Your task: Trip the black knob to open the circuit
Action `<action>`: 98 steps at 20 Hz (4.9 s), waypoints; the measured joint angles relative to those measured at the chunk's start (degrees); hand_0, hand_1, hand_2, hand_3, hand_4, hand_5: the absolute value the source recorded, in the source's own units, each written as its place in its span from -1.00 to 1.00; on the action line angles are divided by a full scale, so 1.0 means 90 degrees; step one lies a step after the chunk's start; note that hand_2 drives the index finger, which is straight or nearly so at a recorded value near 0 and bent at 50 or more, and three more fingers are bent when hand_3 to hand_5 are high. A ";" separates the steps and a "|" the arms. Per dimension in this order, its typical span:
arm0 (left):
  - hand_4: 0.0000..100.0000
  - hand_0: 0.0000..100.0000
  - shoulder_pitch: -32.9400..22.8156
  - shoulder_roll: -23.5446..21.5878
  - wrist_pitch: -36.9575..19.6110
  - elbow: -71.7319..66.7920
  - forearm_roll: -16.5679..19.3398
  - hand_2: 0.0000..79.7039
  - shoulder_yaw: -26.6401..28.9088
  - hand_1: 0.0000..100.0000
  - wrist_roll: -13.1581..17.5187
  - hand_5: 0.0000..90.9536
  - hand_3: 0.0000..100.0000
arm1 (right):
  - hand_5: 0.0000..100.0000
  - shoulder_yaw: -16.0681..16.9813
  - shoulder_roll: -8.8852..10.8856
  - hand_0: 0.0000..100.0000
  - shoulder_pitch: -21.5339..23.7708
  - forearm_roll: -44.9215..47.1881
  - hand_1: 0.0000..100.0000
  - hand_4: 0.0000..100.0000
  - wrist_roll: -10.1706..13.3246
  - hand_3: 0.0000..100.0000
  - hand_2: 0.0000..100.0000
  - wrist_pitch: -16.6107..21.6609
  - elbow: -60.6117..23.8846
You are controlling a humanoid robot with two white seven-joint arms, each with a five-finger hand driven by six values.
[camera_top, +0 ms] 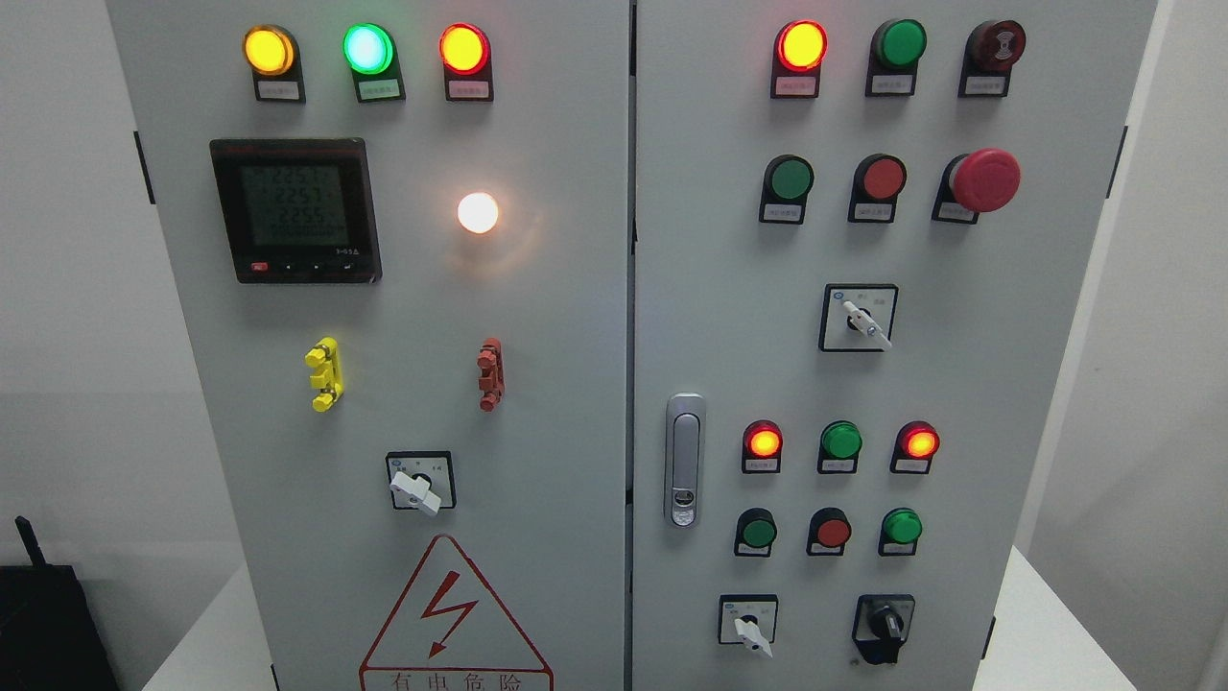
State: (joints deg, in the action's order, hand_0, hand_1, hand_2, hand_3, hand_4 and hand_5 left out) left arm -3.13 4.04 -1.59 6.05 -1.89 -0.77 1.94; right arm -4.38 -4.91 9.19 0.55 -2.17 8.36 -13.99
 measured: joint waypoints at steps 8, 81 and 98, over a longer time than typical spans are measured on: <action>-1.00 -0.76 0.0000 0.0000 0.0000 0.0000 0.0000 -1.00 0.0000 -0.22 0.0000 -1.00 -1.00 | -1.00 0.0003 0.0000 -0.90 0.0000 -0.0006 -0.48 -1.00 0.0038 -1.00 -1.00 -0.0088 0.0000; -1.00 -0.76 0.0000 0.0000 0.0000 0.0000 0.0000 -1.00 0.0000 -0.22 0.0000 -1.00 -1.00 | 0.35 0.0250 0.0059 0.18 0.1179 0.0702 0.52 0.54 0.0028 0.67 -1.00 0.2480 -0.7142; -1.00 -0.76 0.0000 0.0000 0.0000 0.0000 0.0000 -1.00 0.0000 -0.22 0.0000 -1.00 -1.00 | 0.97 0.0251 0.0059 0.35 0.1091 0.0694 0.52 0.84 0.0028 0.75 -1.00 0.2107 -0.8716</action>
State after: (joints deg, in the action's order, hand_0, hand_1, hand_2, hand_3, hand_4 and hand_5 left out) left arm -3.13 4.04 -1.59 6.05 -1.88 -0.77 1.95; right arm -2.12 -4.38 19.01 6.79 -1.91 27.32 -92.43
